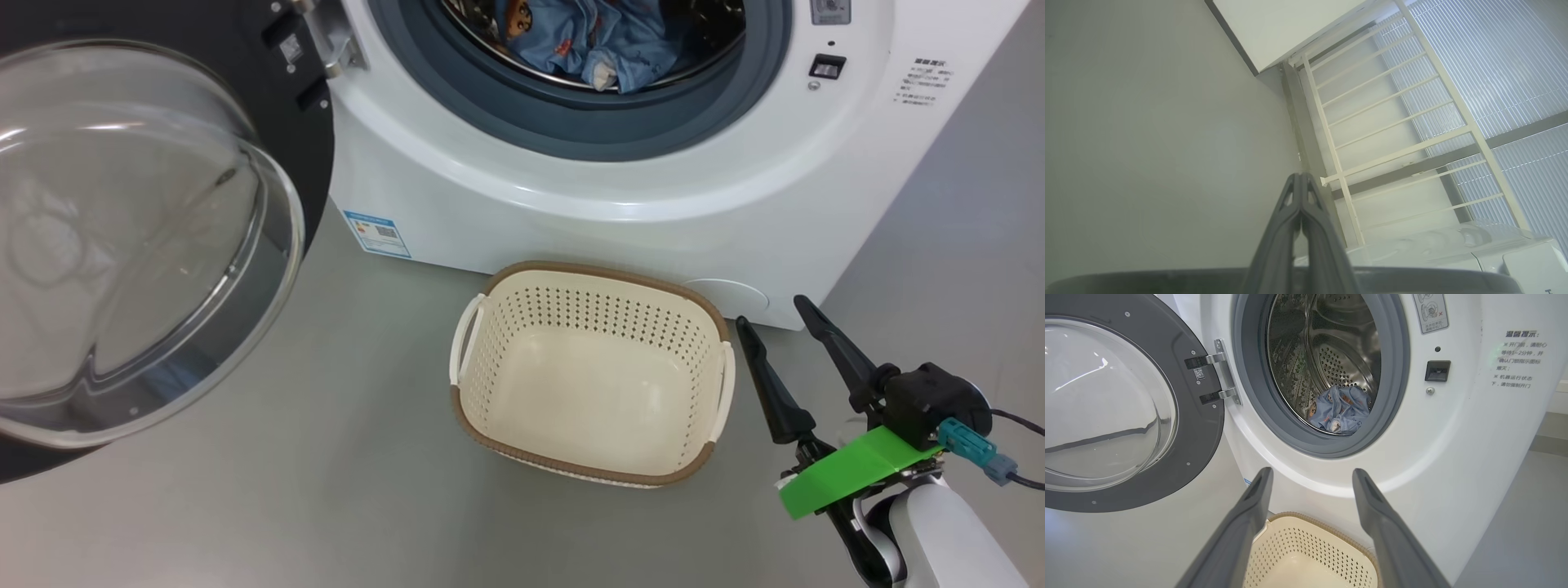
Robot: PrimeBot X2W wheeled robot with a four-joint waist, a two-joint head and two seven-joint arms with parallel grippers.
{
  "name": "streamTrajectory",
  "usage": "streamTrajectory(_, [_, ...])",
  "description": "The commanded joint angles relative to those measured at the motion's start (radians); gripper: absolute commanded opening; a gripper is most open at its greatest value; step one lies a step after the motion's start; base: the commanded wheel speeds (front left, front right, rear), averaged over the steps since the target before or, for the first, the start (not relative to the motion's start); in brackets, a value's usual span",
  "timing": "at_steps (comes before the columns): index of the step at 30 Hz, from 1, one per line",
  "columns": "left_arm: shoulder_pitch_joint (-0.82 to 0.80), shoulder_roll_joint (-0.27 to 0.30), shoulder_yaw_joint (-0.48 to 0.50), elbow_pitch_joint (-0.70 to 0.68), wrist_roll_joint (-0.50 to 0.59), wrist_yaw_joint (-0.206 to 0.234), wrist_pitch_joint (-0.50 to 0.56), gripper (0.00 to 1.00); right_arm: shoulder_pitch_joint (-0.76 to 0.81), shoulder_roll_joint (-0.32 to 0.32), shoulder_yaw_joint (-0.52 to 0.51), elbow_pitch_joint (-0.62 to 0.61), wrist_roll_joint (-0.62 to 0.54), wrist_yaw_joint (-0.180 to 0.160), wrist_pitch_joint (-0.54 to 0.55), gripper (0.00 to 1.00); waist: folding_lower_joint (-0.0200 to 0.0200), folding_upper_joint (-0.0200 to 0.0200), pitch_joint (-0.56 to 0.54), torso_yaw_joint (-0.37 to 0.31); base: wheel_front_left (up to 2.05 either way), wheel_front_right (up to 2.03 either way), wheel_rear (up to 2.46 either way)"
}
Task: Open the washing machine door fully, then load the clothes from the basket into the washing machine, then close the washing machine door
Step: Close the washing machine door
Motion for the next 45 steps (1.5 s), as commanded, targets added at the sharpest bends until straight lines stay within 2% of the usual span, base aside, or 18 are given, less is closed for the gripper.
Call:
streamTrajectory(1, [-0.023, 0.089, 0.005, -0.007, 0.004, -0.003, 0.011, 0.00, -0.022, 0.002, 0.022, -0.028, -0.015, 0.002, -0.005, 1.00, 0.0000, 0.0000, 0.008, -0.008, 0.00, 0.00, 0.00])
streamTrajectory(8, [-0.054, 0.114, -0.030, 0.081, 0.000, -0.003, 0.110, 0.00, -0.025, 0.005, 0.012, -0.027, -0.019, 0.002, -0.005, 1.00, 0.0000, 0.0000, 0.017, -0.017, 0.00, 0.00, 0.00])
streamTrajectory(11, [-0.054, 0.107, -0.049, 0.082, -0.010, -0.003, 0.194, 0.00, -0.020, 0.012, 0.006, -0.024, -0.022, 0.002, -0.005, 1.00, 0.0000, 0.0000, 0.009, -0.013, 0.00, 0.00, 0.00])
streamTrajectory(26, [0.038, 0.069, -0.152, -0.045, -0.077, -0.003, 0.643, 0.00, 0.019, 0.033, 0.007, -0.009, 0.010, 0.002, -0.005, 1.00, 0.0000, 0.0000, -0.100, 0.027, 0.00, 0.00, 0.00])
streamTrajectory(32, [0.057, 0.052, -0.156, -0.092, -0.123, -0.002, 0.776, 0.00, 0.041, 0.043, 0.008, -0.008, 0.024, 0.002, -0.005, 1.00, 0.0000, 0.0000, -0.135, 0.036, 0.00, 0.00, 0.00])
streamTrajectory(39, [0.111, 0.017, -0.149, -0.198, -0.190, 0.037, 0.937, 0.00, 0.079, 0.055, -0.006, -0.017, 0.038, 0.002, -0.005, 1.00, 0.0000, 0.0000, -0.175, 0.036, 0.00, 0.00, 0.00])
streamTrajectory(42, [0.142, 0.005, -0.152, -0.248, -0.199, 0.060, 0.970, 0.00, 0.092, 0.059, -0.011, -0.019, 0.042, 0.002, -0.005, 1.00, 0.0000, 0.0000, -0.186, 0.035, 0.00, 0.00, 0.00])
streamTrajectory(45, [0.195, -0.016, -0.159, -0.340, -0.213, 0.105, 1.015, 0.00, 0.104, 0.064, -0.016, -0.022, 0.046, 0.002, -0.005, 1.00, 0.0000, 0.0000, -0.198, 0.032, 0.00, 0.00, 0.00])
